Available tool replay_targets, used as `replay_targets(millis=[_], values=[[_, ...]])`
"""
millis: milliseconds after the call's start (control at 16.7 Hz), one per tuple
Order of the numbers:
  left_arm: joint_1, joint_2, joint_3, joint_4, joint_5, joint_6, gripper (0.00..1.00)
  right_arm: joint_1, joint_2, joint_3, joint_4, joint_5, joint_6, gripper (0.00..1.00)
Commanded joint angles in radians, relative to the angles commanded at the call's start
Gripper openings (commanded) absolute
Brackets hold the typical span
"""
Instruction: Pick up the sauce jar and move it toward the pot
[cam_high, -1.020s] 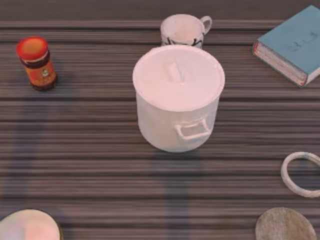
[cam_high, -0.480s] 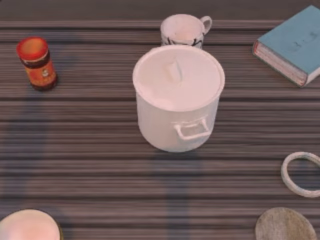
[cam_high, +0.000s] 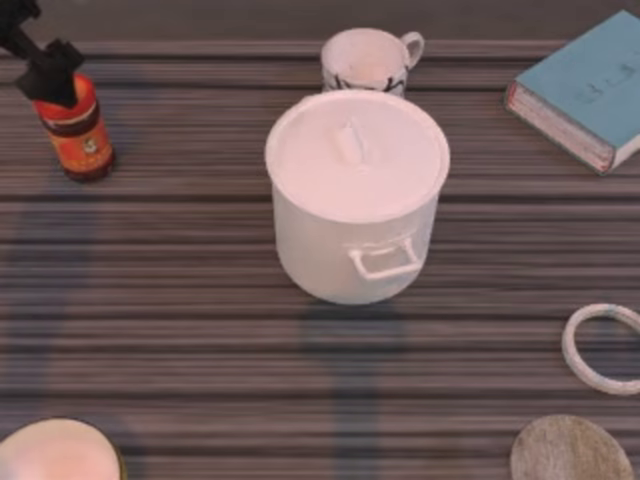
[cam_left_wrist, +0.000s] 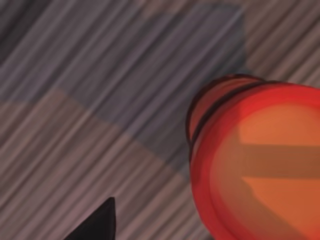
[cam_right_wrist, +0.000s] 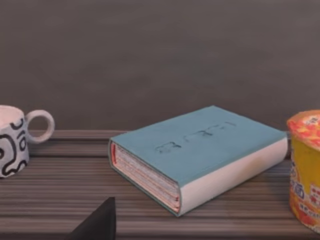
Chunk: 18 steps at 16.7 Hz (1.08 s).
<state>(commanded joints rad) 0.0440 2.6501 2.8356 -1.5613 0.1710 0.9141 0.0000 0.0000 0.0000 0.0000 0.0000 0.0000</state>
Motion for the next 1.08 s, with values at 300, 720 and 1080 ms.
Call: replay_targets(millis=[300, 720, 1080], values=[[0.002, 0.082, 0.065, -0.053, 0.003, 0.022, 1.0, 0.0, 0.0, 0.0, 0.0, 0.0, 0.0, 1.0], [-0.003, 0.073, 0.023, -0.016, 0.002, 0.017, 1.0, 0.0, 0.0, 0.0, 0.0, 0.0, 0.0, 1.0], [-0.011, 0.004, -0.256, 0.181, 0.0, 0.009, 1.0, 0.0, 0.0, 0.0, 0.0, 0.0, 0.0, 1.0]])
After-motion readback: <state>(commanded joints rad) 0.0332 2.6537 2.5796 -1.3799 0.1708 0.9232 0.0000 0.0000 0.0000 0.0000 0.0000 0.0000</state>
